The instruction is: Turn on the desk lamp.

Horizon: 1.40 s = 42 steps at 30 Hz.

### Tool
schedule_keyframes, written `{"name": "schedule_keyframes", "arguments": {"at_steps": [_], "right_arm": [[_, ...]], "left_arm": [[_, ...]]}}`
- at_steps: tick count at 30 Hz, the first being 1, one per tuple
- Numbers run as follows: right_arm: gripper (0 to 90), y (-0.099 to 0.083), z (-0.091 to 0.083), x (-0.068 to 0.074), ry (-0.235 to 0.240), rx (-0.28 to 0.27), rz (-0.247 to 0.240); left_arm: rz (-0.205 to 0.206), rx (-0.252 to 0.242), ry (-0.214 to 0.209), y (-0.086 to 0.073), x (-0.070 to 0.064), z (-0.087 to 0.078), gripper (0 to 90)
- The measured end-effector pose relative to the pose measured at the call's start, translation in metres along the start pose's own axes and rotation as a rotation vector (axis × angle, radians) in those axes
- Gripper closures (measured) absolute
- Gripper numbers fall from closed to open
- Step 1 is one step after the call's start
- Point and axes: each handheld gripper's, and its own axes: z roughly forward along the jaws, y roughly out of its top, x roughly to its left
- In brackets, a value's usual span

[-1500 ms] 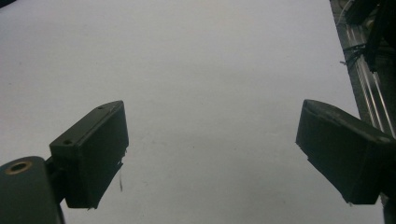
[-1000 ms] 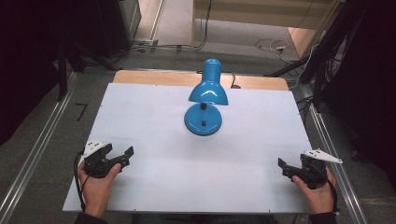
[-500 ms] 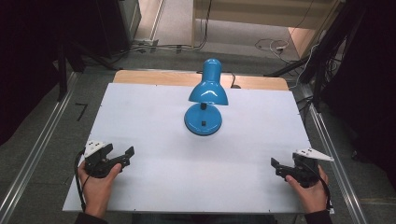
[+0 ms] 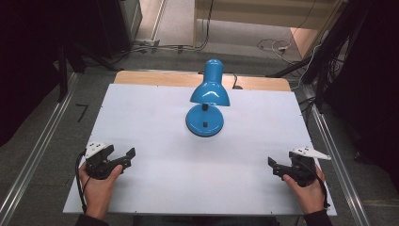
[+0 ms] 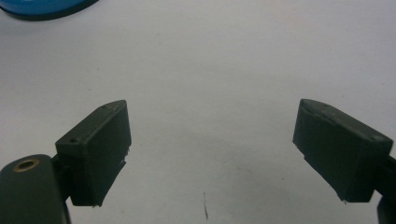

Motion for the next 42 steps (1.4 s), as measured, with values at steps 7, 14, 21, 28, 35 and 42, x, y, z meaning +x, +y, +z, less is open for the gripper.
{"name": "schedule_keyframes", "arguments": {"at_steps": [7,14,21,28,35,42], "right_arm": [[10.4,0.003,0.004,0.004,0.006,-0.003,-0.008],[11.2,0.009,0.008,0.01,0.021,-0.011,-0.019],[11.2,0.012,0.011,0.013,0.031,-0.014,-0.027],[11.3,0.016,0.014,0.017,0.039,-0.017,-0.034],[11.6,0.019,0.017,0.022,0.05,-0.015,-0.044],[11.6,0.022,0.02,0.026,0.061,-0.019,-0.05]], "left_arm": [[-0.002,-0.001,0.0,0.0,0.0,0.0,14.8],[0.0,0.001,0.0,0.0,0.0,0.001,14.8],[-0.001,0.001,0.001,0.0,0.0,0.001,14.8],[0.0,0.003,0.002,0.0,0.0,0.001,14.8],[-0.001,0.003,0.001,0.0,0.0,0.001,14.8],[0.001,0.006,0.001,0.0,0.0,0.001,14.8]]}}
